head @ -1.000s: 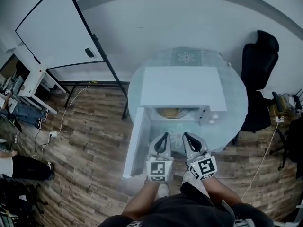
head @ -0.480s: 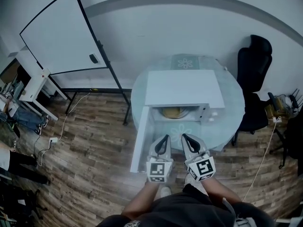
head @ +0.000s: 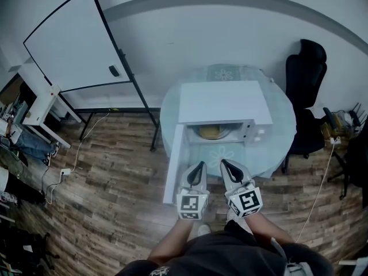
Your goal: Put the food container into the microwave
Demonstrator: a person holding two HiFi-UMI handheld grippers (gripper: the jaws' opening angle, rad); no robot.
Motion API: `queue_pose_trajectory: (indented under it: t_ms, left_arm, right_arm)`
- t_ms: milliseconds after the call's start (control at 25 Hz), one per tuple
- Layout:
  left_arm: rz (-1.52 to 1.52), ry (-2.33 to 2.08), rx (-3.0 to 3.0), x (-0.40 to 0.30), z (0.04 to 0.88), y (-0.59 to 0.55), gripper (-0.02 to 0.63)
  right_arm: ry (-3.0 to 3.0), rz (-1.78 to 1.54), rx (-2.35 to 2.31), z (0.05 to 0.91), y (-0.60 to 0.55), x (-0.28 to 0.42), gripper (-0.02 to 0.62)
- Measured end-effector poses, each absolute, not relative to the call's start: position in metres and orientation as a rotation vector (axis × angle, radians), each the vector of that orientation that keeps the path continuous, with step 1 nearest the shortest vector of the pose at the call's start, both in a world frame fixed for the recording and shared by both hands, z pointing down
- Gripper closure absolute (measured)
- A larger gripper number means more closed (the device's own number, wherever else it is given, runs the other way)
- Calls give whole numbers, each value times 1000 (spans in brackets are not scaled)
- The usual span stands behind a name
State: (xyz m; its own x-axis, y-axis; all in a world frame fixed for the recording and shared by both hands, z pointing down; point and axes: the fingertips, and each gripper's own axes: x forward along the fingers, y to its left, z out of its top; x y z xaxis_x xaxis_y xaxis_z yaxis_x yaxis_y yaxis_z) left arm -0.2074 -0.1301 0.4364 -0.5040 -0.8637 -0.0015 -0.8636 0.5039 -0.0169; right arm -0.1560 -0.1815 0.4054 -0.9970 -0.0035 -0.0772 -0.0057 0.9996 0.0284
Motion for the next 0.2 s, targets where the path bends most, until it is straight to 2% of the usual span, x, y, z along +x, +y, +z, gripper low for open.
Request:
queue_pose_trajectory:
  t_ms: [200]
  left_arm:
    - [8,2739,-1563,-201,438,-118,600]
  right_arm:
    - [3061,44,-5,402,-171,-152,594]
